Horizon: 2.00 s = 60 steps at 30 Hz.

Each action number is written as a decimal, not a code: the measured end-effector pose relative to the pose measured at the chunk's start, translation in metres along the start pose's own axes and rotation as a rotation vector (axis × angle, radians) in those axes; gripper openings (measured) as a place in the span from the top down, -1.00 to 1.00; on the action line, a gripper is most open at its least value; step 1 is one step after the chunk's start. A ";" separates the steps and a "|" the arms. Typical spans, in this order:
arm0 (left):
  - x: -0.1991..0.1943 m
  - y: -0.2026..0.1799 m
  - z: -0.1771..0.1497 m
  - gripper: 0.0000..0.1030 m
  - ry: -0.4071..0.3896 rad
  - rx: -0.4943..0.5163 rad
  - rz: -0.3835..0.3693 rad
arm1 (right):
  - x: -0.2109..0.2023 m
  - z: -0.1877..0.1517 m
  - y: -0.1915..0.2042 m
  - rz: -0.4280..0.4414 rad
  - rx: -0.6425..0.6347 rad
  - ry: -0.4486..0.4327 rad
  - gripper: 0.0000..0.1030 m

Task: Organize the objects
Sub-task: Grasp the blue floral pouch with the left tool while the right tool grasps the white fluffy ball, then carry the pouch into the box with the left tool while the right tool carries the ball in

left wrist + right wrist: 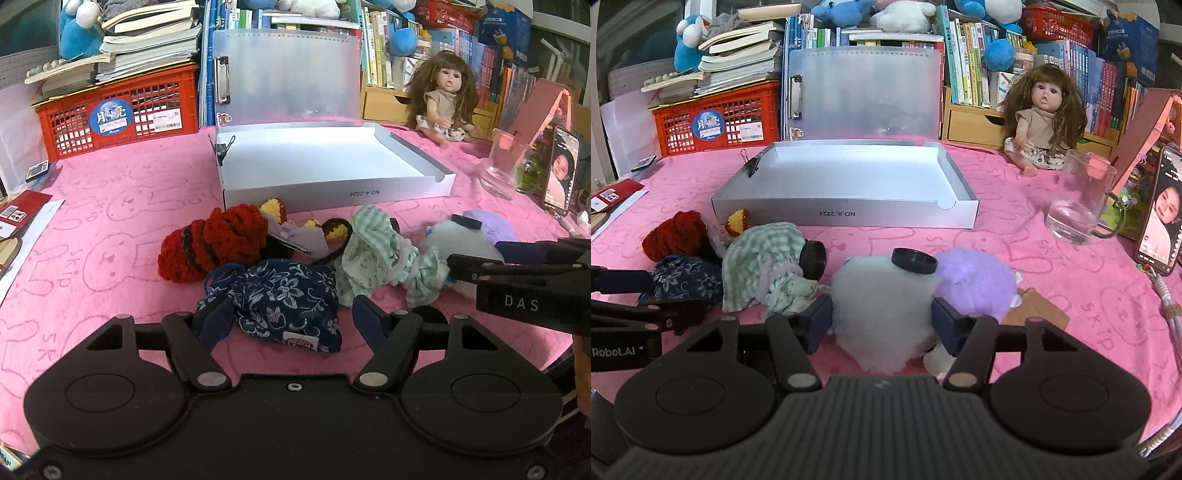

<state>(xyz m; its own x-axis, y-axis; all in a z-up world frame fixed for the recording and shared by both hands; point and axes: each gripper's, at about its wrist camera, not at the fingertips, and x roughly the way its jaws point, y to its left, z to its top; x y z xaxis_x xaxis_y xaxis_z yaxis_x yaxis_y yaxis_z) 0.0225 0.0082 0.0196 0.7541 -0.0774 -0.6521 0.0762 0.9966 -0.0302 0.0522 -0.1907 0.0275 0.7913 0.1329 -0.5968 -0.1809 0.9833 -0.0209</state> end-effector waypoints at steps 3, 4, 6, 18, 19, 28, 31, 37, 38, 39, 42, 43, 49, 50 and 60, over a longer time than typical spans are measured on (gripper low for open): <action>0.003 0.001 0.001 -0.35 -0.004 0.002 0.006 | 0.006 0.001 -0.001 0.008 0.003 0.011 -0.39; 0.004 0.001 0.001 -0.36 -0.004 0.003 0.008 | 0.008 0.002 -0.001 0.011 0.003 0.015 -0.42; 0.006 0.002 0.001 -0.36 -0.006 0.004 0.012 | 0.012 0.002 0.000 0.012 -0.002 0.020 -0.45; 0.016 0.001 0.002 -0.48 -0.021 0.022 0.034 | 0.027 0.000 0.002 -0.002 -0.011 0.046 -0.48; 0.016 0.002 0.002 -0.49 -0.022 0.024 0.035 | 0.028 0.000 0.002 -0.003 -0.012 0.046 -0.49; 0.017 0.001 -0.007 -0.57 -0.052 0.043 0.040 | 0.031 0.000 0.002 0.000 -0.007 0.040 -0.50; 0.017 0.000 -0.009 -0.57 -0.061 0.054 0.050 | 0.031 0.000 0.002 0.000 -0.009 0.037 -0.50; 0.019 0.003 -0.008 -0.51 -0.070 0.047 0.052 | 0.033 0.001 0.004 -0.003 -0.013 0.034 -0.50; 0.018 0.003 -0.008 -0.36 -0.075 0.044 0.055 | 0.032 0.001 0.004 -0.004 -0.012 0.034 -0.45; 0.017 0.004 -0.008 -0.17 -0.082 0.035 0.061 | 0.032 0.001 0.004 -0.003 -0.012 0.033 -0.40; 0.013 0.007 -0.007 0.16 -0.089 0.014 0.066 | 0.030 0.001 0.005 0.003 -0.008 0.031 -0.26; 0.011 0.009 -0.006 0.20 -0.092 0.007 0.060 | 0.029 0.001 0.006 0.002 -0.010 0.028 -0.25; 0.006 0.012 -0.002 0.29 -0.092 -0.020 0.045 | 0.020 0.003 0.010 0.003 -0.024 -0.001 -0.24; 0.005 0.012 -0.002 0.30 -0.093 -0.021 0.045 | 0.018 0.004 0.010 0.005 -0.022 -0.007 -0.24; -0.013 0.009 0.006 0.30 -0.143 -0.027 0.045 | 0.008 0.011 0.000 0.069 0.042 -0.021 -0.25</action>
<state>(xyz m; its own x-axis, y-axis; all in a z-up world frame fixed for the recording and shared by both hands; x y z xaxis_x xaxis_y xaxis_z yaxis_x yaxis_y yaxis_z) 0.0174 0.0182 0.0322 0.8417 -0.0338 -0.5388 0.0242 0.9994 -0.0250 0.0643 -0.1883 0.0315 0.7899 0.2031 -0.5787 -0.2113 0.9759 0.0541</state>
